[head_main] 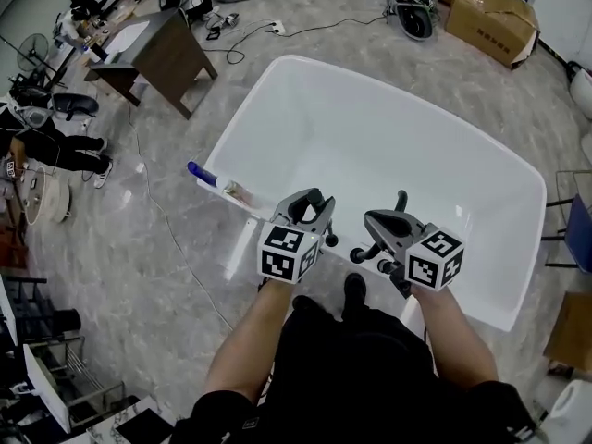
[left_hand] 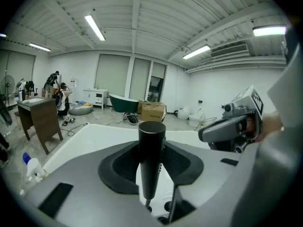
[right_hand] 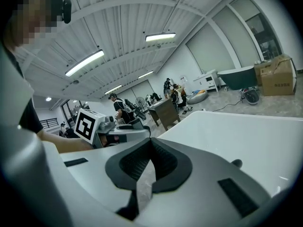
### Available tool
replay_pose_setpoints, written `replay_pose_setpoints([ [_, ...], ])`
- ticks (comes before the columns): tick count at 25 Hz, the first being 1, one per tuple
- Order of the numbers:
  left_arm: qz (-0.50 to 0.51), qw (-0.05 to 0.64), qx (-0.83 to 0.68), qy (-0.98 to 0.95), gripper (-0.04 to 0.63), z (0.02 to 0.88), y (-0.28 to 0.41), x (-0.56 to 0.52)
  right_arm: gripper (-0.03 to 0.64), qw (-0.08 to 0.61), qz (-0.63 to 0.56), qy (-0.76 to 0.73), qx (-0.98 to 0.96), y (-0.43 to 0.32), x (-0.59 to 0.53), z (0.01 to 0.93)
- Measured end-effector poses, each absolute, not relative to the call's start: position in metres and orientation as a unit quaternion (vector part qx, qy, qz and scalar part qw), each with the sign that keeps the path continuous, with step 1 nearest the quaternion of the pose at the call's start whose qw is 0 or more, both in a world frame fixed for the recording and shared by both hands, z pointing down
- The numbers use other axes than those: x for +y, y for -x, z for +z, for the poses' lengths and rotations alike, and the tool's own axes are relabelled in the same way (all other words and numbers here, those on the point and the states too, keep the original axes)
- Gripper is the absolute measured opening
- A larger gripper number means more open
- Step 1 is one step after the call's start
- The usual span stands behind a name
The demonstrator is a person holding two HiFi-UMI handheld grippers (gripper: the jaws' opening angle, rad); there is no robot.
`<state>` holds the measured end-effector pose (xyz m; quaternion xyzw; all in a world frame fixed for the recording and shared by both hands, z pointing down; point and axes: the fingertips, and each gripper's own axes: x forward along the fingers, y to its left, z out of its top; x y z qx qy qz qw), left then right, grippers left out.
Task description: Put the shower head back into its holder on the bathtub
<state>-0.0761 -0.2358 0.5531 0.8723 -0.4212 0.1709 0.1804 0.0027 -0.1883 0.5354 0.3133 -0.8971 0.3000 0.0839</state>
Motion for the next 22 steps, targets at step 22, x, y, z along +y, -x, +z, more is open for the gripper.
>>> replay_pose_setpoints([
  [22,0.278,0.248,-0.375,-0.849,0.149,0.679,0.060,-0.192,0.017,0.103,0.329,-0.313,-0.885,-0.015,-0.166,0.563],
])
